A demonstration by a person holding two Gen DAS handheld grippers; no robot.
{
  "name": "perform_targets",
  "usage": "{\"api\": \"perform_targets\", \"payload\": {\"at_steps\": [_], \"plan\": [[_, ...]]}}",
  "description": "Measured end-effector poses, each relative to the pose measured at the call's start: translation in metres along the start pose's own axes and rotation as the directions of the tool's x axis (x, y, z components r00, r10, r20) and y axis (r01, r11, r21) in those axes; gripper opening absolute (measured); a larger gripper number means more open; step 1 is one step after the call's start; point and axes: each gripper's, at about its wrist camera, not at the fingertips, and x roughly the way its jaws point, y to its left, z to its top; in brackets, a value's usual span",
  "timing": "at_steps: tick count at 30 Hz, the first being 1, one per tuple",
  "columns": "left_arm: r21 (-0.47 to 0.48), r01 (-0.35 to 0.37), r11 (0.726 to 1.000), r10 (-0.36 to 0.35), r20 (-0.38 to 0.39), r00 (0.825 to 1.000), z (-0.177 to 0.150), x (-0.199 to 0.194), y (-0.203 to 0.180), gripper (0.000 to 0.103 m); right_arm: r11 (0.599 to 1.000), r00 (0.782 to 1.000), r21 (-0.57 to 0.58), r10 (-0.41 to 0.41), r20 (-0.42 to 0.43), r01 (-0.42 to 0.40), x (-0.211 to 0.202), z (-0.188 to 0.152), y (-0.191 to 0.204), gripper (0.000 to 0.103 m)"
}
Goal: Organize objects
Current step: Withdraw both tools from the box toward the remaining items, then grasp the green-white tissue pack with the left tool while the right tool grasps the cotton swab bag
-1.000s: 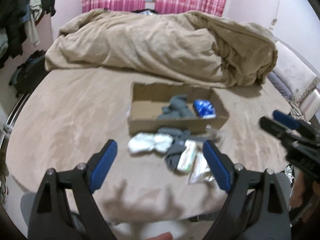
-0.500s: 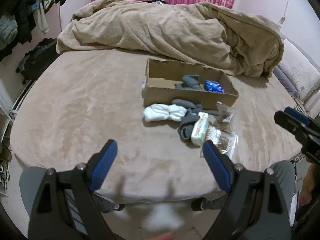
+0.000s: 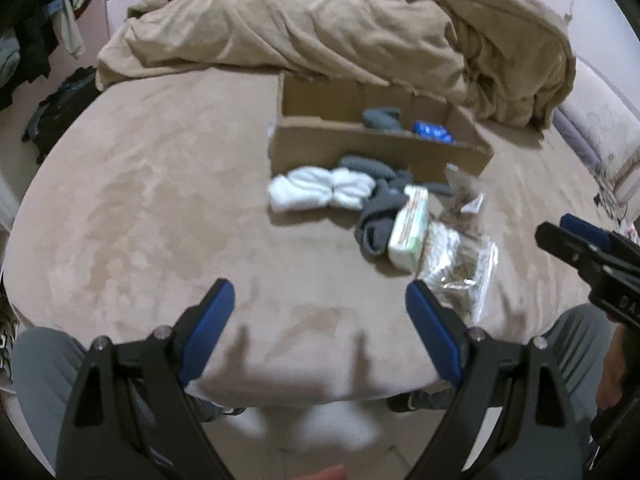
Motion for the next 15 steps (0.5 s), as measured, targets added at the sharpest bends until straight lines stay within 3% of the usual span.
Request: {"api": "perform_targets", "payload": {"at_steps": [11, 15], "plan": [[0.07, 0.052, 0.996, -0.051, -0.02, 0.999, 0.0, 0.037, -0.021, 0.088, 0.998, 0.992, 0.056, 0.032, -0.119, -0.026, 0.067, -0.023, -0.014, 0.067], [0.117, 0.072, 0.991, -0.071, -0.015, 0.997, 0.004, 0.048, -0.03, 0.088, 0.992, 0.988, 0.103, 0.087, -0.128, -0.074, 0.079, -0.025, -0.02, 0.068]]}}
